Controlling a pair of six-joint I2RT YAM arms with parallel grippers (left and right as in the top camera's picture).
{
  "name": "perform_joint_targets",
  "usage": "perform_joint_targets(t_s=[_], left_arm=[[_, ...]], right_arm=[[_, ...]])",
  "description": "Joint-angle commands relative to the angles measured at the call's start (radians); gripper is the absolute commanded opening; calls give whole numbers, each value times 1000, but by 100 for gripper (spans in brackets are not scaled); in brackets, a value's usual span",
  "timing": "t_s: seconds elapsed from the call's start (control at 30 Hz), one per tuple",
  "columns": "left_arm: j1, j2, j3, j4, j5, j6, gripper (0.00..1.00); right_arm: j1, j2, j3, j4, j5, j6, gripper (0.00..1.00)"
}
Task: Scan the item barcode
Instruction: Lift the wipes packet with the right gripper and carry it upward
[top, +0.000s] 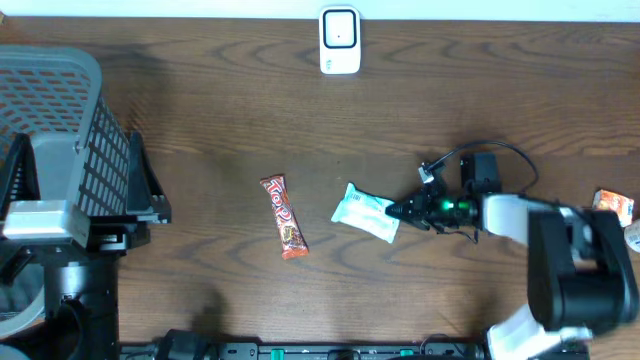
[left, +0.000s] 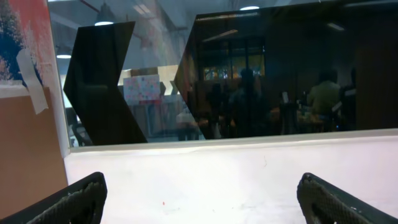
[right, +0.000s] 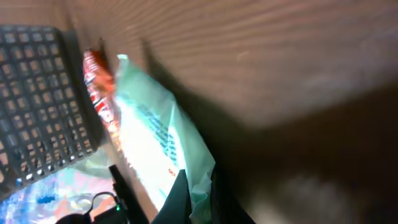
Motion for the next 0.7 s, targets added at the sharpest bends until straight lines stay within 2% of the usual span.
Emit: perform_joint_targets(t_s=[0.0,0.2,0.33,0.5,0.67], left_arm=[[5,-7,0,0,2,17,98],[5,-7,0,0,2,17,98],[5,-7,0,0,3,17,98],[5,-7,0,0,3,17,98],[5,-7,0,0,3,17,98]], right_arm=[[-14,-236,4,5,-134,-16,1],[-14,-526,4,23,-220,103,1],[-14,-659,4,30,-261,175,1],[-14,-760,4,29,-319,225,2],[-14,-782,4,28,-319,261,2]])
